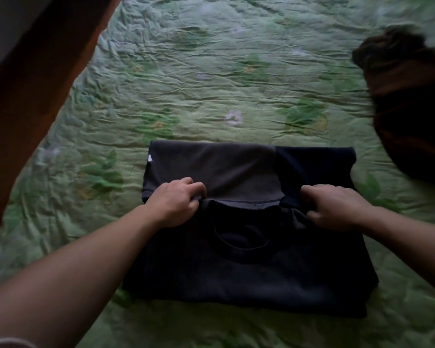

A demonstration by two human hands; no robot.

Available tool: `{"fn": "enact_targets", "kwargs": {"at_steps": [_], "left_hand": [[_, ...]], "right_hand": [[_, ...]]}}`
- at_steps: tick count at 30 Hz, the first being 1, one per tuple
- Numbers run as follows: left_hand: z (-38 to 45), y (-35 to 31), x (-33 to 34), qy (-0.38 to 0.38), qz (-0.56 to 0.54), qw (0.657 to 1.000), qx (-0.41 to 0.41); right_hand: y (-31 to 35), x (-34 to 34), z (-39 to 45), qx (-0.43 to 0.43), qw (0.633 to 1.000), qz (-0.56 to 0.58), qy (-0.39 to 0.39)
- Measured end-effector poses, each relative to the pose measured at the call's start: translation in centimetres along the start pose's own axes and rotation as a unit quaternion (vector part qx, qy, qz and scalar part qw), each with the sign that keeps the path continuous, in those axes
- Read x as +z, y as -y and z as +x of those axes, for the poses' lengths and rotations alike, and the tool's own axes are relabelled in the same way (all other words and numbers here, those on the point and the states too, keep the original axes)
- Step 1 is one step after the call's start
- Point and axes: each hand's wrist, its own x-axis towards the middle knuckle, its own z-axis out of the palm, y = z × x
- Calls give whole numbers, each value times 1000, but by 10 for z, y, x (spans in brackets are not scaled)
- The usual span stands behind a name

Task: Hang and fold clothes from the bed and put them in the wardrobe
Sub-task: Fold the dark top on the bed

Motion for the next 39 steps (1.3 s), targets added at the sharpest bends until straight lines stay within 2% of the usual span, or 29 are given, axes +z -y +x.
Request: {"fn": "enact_targets", "kwargs": {"at_steps": [3,6,8,12,14,17,19,22,25,29,32,36,39], "left_hand": [[13,-11,-6,-72,14,997,-8],[29,-31,-6,-114,50,992,12],[41,-43,-3,-92,67,993,15],[69,-52,2,15,62,998,-27],[81,-48,1,9,51,998,-39],[100,-33,-6,-79,50,994,-63],[111,-19,-11,-136,85,983,-85],[123,-1,-17,-150,133,978,-59],[129,14,-19,-171,124,977,2],[137,12,-12,-183,101,977,-32],[143,-14,-6,-199,81,977,-8],[151,-42,-5,-182,81,979,45],[161,-41,-6,-148,75,985,55]], "right_hand": [[-5,-6,7,61,990,101,-77],[-1,-9,20,69,979,97,-167],[1,-6,34,73,982,61,-164],[-10,1,61,150,981,35,-120],[-27,2,69,171,977,20,-129],[-53,2,77,187,968,-34,-164],[-64,0,84,177,965,-73,-178],[-73,0,94,137,971,-65,-184],[-83,2,98,139,970,-48,-196],[-78,5,108,163,961,-30,-221],[-39,-3,121,95,961,7,-259],[13,-12,141,-19,970,1,-242],[18,-18,153,-58,973,-2,-222]]}}
